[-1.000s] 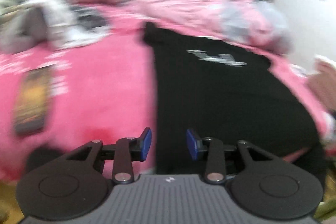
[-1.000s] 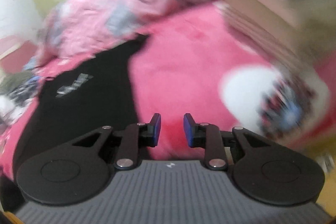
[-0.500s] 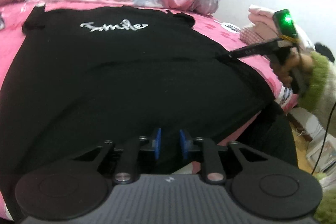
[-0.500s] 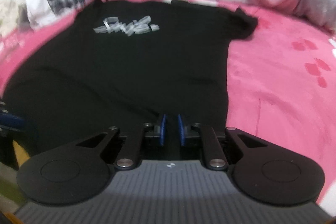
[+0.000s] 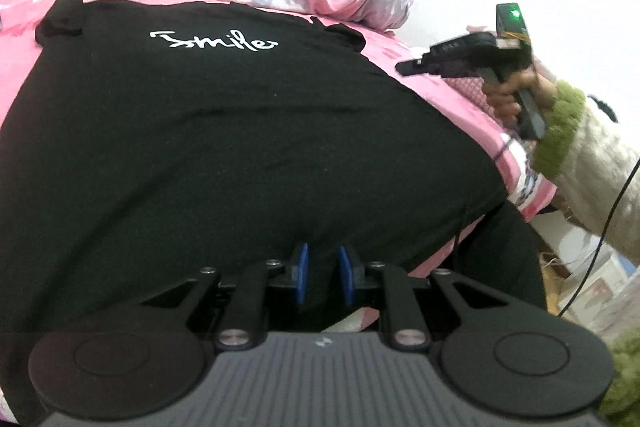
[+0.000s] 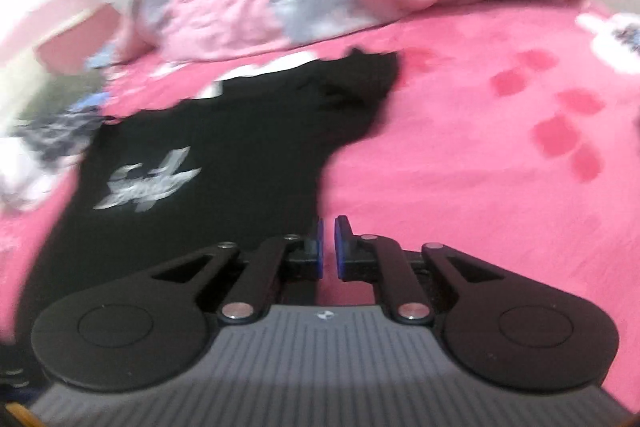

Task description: Fold clothes

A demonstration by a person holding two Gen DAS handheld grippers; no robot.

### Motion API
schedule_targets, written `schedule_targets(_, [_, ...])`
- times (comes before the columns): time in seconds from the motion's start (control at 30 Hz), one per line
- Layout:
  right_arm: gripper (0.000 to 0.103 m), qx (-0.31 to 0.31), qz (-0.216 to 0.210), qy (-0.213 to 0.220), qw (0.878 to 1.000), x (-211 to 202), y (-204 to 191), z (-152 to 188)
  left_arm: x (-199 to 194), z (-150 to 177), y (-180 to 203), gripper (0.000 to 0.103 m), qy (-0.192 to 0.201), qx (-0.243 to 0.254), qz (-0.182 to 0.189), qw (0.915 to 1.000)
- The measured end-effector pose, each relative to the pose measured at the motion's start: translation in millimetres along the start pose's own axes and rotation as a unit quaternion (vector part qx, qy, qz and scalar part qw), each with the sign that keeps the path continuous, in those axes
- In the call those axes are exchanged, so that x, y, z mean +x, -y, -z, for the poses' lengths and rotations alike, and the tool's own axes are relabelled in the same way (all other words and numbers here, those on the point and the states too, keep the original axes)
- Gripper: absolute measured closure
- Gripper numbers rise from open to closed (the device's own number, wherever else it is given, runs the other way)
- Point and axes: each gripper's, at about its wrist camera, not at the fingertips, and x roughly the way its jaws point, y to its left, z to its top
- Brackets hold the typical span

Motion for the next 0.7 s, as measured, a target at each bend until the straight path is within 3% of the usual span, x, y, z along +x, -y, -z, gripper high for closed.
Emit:
schedule_targets(0.07, [0.097, -0.027, -0.069, -0.050, 0.996, 6.1, -23.4, 7.3, -0.6, 0.0, -2.4, 0.084, 0.000, -0.009, 0.005, 1.0000])
schedule_targets(0.13, [0.097, -0.050, -0.142, -0.110, 0.982, 24.2, -47.5, 14.9, -1.2, 0.4, -3.3, 0.084, 0.001, -0.013, 0.007, 0.9999])
schedule_targets(0.2, [0.099, -0.064, -0.177, -0.147, 0.971, 50.9, -66.4, 21.7, -1.2, 1.8, -1.7, 0.084, 0.005, -0.010, 0.004, 0.9999])
schedule_targets(0.3, [0.103, -0.042, -0.160, -0.120, 0.979, 76.2, -70.2, 9.0, -3.2, 4.0, -0.4, 0.084, 0.010, -0.005, 0.003, 0.9999])
schedule_targets(0.37, [0.103, -0.012, -0.096, -0.076, 0.992, 76.8, -66.5, -6.2, -4.2, 5.9, -2.0, 0.084, 0.014, -0.009, 0.007, 0.9998])
schedule_targets(0.43, [0.099, -0.020, -0.049, -0.053, 0.997, 65.3, -73.6, -11.8, -4.5, 6.3, -3.8, 0.083, 0.017, -0.014, 0.013, 0.9997])
schedule_targets(0.53, [0.098, -0.054, -0.052, -0.053, 0.996, 30.1, -96.4, -6.4, -6.1, 6.2, -4.9, 0.079, 0.021, -0.018, 0.022, 0.9994])
schedule_targets(0.7, [0.097, -0.137, -0.109, -0.082, 0.981, -24.6, -148.5, 3.0, -14.9, 5.2, 2.4, 0.068, 0.030, -0.004, 0.016, 0.9994])
